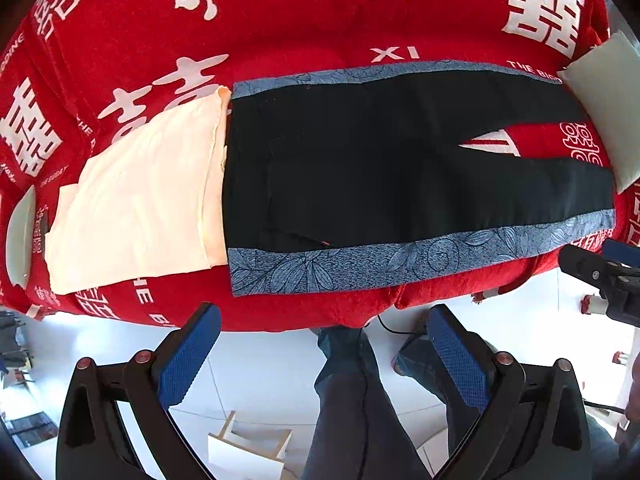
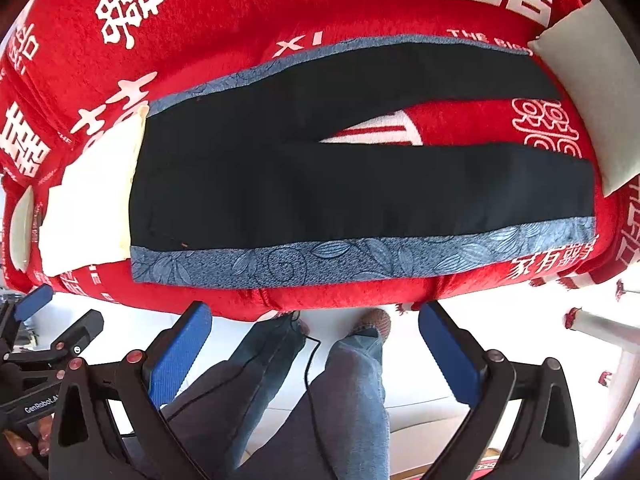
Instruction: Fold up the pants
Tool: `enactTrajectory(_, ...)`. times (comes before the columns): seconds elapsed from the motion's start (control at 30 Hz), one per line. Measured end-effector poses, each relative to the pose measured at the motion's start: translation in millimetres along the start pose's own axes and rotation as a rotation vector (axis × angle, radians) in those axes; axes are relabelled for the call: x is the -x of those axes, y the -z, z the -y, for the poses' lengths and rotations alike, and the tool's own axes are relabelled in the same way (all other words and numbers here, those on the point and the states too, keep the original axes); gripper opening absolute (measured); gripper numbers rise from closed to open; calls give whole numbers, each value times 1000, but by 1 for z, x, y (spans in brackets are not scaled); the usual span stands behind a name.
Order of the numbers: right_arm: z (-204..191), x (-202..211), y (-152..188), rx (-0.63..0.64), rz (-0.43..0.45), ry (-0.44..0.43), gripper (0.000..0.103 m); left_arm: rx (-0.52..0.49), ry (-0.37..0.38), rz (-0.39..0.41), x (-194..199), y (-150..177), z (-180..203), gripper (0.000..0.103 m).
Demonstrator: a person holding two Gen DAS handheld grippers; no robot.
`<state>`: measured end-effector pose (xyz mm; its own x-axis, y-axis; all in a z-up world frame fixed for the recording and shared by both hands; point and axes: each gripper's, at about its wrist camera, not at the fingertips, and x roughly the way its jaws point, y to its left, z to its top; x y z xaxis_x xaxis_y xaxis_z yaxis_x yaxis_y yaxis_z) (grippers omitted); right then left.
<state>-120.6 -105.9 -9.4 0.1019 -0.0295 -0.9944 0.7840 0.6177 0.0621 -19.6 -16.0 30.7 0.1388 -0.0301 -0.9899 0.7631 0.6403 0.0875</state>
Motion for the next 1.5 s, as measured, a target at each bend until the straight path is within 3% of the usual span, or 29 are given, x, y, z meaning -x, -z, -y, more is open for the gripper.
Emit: enactTrajectory(1.5, 5, 1, -19, 57, -6, 75, 103, 63, 0, 26, 5, -10, -2, 103)
